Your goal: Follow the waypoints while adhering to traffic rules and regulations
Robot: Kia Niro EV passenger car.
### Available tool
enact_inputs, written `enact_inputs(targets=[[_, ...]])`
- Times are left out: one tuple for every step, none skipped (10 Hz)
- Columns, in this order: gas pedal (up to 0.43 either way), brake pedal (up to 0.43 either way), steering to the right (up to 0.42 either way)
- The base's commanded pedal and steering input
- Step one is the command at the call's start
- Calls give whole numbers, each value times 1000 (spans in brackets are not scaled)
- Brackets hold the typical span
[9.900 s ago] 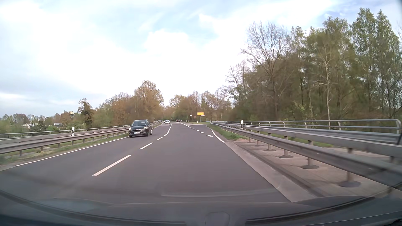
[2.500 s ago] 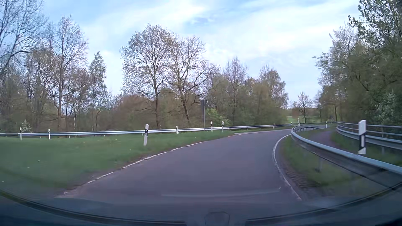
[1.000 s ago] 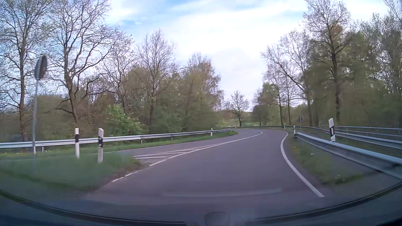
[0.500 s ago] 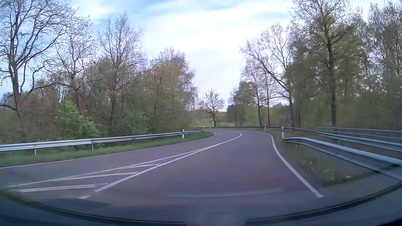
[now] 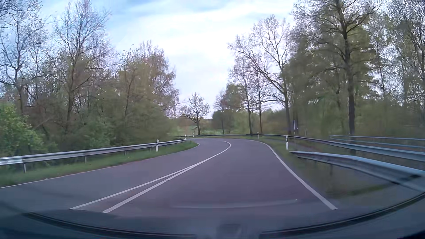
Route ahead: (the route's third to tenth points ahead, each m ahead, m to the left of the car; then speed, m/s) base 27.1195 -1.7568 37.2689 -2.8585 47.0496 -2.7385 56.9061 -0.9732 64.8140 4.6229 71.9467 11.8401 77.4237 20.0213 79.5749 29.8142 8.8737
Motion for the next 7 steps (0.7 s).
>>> enact_inputs(targets=[[47, 0, 94], [47, 0, 87], [47, 0, 80], [47, 0, 70], [59, 0, 69], [67, 0, 68], [79, 0, 66]])
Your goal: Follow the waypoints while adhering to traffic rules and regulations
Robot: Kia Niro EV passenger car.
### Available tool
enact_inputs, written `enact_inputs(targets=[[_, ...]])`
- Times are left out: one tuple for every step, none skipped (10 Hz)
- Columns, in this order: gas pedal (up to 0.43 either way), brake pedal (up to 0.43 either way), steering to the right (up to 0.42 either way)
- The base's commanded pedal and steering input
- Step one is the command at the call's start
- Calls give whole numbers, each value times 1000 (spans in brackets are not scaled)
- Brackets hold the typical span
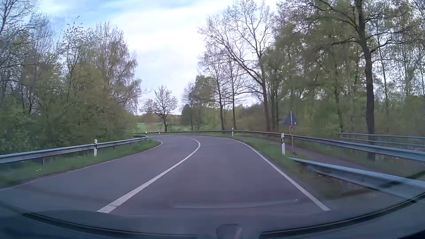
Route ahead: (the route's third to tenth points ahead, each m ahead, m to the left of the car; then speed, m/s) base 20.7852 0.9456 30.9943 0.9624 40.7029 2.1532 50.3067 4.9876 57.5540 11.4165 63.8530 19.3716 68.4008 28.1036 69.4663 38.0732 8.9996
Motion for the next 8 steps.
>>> enact_inputs(targets=[[87, 0, 58], [87, 0, 42], [87, 0, 32], [87, 0, 25], [87, 0, 20], [87, 0, 19], [87, 0, 18], [87, 0, 18]])
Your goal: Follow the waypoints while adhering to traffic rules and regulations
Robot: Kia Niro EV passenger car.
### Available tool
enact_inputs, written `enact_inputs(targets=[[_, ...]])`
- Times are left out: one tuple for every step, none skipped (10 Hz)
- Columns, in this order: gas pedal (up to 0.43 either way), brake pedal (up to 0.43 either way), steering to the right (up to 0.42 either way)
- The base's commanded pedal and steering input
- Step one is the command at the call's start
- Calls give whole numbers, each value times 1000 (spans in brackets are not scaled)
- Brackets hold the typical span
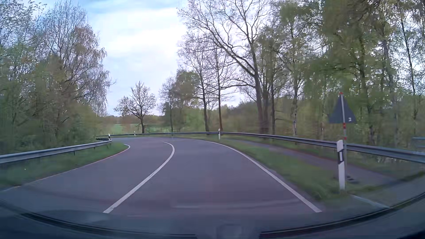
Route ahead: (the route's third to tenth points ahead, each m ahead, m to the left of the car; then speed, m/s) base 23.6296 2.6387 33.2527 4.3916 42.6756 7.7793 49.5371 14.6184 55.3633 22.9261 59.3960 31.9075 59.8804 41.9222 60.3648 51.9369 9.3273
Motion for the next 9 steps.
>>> enact_inputs(targets=[[87, 0, 16], [87, 0, 12], [87, 0, 8], [87, 0, 1], [79, 0, -8], [67, 0, -21], [67, 0, -28], [67, 0, -38], [67, 0, -44]])
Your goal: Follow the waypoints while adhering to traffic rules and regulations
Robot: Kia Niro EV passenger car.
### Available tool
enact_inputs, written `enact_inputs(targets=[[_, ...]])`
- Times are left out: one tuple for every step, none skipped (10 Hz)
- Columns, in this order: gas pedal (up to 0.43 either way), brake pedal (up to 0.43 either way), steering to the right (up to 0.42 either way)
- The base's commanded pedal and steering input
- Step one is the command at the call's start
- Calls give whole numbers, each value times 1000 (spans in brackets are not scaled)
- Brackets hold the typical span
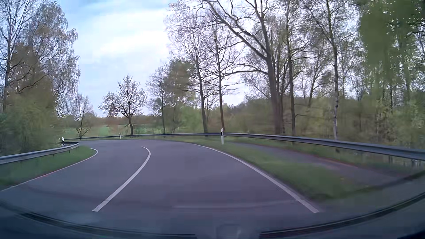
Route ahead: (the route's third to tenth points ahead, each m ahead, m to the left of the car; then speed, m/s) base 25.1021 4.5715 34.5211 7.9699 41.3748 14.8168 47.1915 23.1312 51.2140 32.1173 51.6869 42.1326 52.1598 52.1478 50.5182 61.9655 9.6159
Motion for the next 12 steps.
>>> enact_inputs(targets=[[67, 0, -48], [67, 0, -51], [67, 0, -52], [67, 0, -53], [67, 0, -55], [67, 0, -56], [67, 0, -56], [59, 0, -59], [39, 0, -63], [39, 0, -64], [28, 0, -67], [28, 0, -74]])
